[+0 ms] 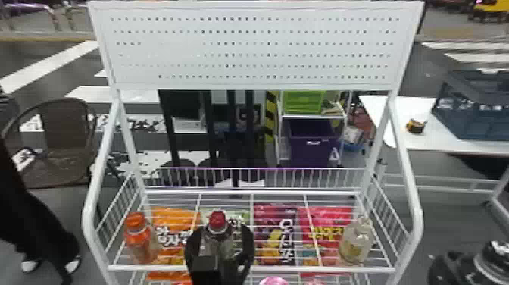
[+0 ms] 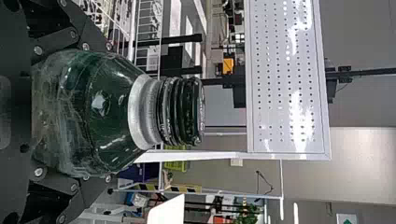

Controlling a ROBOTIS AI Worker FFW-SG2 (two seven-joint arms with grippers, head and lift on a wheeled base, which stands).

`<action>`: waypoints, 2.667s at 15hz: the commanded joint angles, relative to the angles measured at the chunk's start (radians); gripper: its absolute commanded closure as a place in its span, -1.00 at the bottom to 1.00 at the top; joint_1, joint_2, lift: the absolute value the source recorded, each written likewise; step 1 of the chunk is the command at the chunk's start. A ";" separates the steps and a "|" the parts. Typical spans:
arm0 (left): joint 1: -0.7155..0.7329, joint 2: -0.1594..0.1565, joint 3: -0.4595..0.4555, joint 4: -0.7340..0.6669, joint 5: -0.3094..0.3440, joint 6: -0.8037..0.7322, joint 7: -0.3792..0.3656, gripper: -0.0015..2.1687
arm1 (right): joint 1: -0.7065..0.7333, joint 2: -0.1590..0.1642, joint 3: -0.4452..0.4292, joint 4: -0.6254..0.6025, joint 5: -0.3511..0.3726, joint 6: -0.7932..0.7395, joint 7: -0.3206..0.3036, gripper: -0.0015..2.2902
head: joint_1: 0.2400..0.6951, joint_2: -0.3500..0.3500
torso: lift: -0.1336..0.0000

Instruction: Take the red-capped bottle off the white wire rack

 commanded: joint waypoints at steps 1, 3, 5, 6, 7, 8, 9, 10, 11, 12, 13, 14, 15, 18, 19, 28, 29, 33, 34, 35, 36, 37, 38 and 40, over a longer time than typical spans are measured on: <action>-0.032 -0.012 0.008 0.061 0.002 0.000 0.000 -0.83 | 0.016 0.001 -0.012 -0.009 -0.005 -0.008 0.000 -0.20 | 0.14 0.00 | 1.00; -0.032 -0.010 0.013 0.072 0.002 -0.043 0.002 0.00 | 0.025 0.001 -0.031 -0.012 -0.019 -0.020 0.002 -0.20 | 0.14 0.00 | 1.00; -0.026 -0.009 0.013 0.054 0.002 -0.049 0.016 0.74 | 0.027 0.001 -0.045 -0.012 -0.034 -0.020 0.002 -0.20 | 0.14 0.00 | 1.00; -0.016 -0.009 0.010 0.028 0.000 -0.046 0.017 0.74 | 0.025 0.001 -0.045 -0.012 -0.034 -0.020 0.002 -0.20 | 0.14 0.00 | 1.00; -0.003 -0.004 0.008 -0.011 -0.003 -0.043 0.020 0.74 | 0.024 0.001 -0.043 -0.010 -0.034 -0.020 0.002 -0.20 | 0.14 0.00 | 1.00; 0.016 0.004 0.007 -0.061 -0.004 -0.018 0.022 0.74 | 0.019 0.001 -0.040 -0.009 -0.034 -0.017 0.002 -0.20 | 0.14 0.00 | 1.00; 0.040 0.020 0.008 -0.147 -0.006 0.067 0.025 0.74 | 0.015 0.001 -0.037 -0.007 -0.034 -0.017 0.002 -0.20 | 0.14 0.00 | 1.00; 0.077 0.045 0.013 -0.276 -0.006 0.206 0.028 0.74 | 0.011 0.001 -0.032 -0.004 -0.033 -0.017 0.002 -0.20 | 0.14 0.00 | 1.00; 0.117 0.071 0.016 -0.429 -0.008 0.390 0.051 0.73 | 0.007 0.001 -0.029 -0.001 -0.033 -0.017 0.002 -0.20 | 0.14 0.00 | 1.00; 0.151 0.097 0.019 -0.555 -0.015 0.518 0.060 0.73 | 0.004 0.001 -0.029 0.001 -0.031 -0.014 0.002 -0.20 | 0.14 0.00 | 1.00; 0.197 0.128 0.039 -0.696 -0.026 0.629 0.060 0.73 | 0.001 0.001 -0.026 0.001 -0.030 -0.011 0.002 -0.20 | 0.14 0.00 | 1.00; 0.241 0.145 0.056 -0.807 -0.026 0.684 0.059 0.73 | -0.001 0.001 -0.025 0.001 -0.028 -0.011 0.002 -0.20 | 0.14 0.00 | 1.00; 0.298 0.166 0.091 -0.925 -0.026 0.703 0.054 0.73 | -0.004 0.001 -0.018 0.001 -0.030 -0.011 0.003 -0.20 | 0.14 0.00 | 1.00; 0.416 0.188 0.129 -1.104 -0.100 0.715 0.040 0.73 | -0.005 0.001 -0.015 0.004 -0.030 -0.011 0.003 -0.20 | 0.14 0.00 | 1.00; 0.444 0.191 0.129 -1.117 -0.133 0.712 0.042 0.73 | -0.004 0.001 -0.015 0.002 -0.031 -0.011 0.006 -0.20 | 0.14 0.00 | 1.00; 0.519 0.211 0.166 -1.104 -0.155 0.650 0.052 0.73 | 0.027 0.001 -0.011 -0.019 -0.037 -0.017 0.014 -0.20 | 0.14 0.00 | 1.00; 0.516 0.211 0.168 -1.101 -0.155 0.653 0.052 0.73 | 0.028 0.001 -0.011 -0.021 -0.039 -0.017 0.014 -0.20 | 0.14 0.00 | 1.00; 0.511 0.209 0.175 -1.101 -0.155 0.653 0.059 0.72 | 0.031 0.001 -0.011 -0.024 -0.039 -0.017 0.014 -0.20 | 0.14 0.00 | 1.00; 0.510 0.208 0.177 -1.101 -0.155 0.653 0.055 0.62 | 0.031 0.001 -0.009 -0.022 -0.039 -0.020 0.014 -0.20 | 0.14 0.00 | 1.00; 0.508 0.208 0.177 -1.106 -0.155 0.653 0.054 0.62 | 0.030 0.001 -0.009 -0.019 -0.039 -0.023 0.014 -0.20 | 0.14 0.00 | 1.00; 0.508 0.209 0.178 -1.107 -0.155 0.653 0.051 0.62 | 0.028 0.001 -0.008 -0.016 -0.039 -0.023 0.014 -0.20 | 0.14 0.00 | 1.00; 0.505 0.206 0.178 -1.111 -0.155 0.653 0.051 0.62 | 0.027 0.001 -0.008 -0.015 -0.039 -0.023 0.014 -0.20 | 0.14 0.00 | 1.00; 0.504 0.206 0.177 -1.112 -0.153 0.653 0.051 0.62 | 0.025 0.001 -0.008 -0.013 -0.039 -0.023 0.014 -0.20 | 0.14 0.00 | 1.00; 0.500 0.203 0.177 -1.111 -0.152 0.653 0.049 0.62 | 0.025 0.001 -0.009 -0.013 -0.039 -0.026 0.014 -0.20 | 0.14 0.00 | 1.00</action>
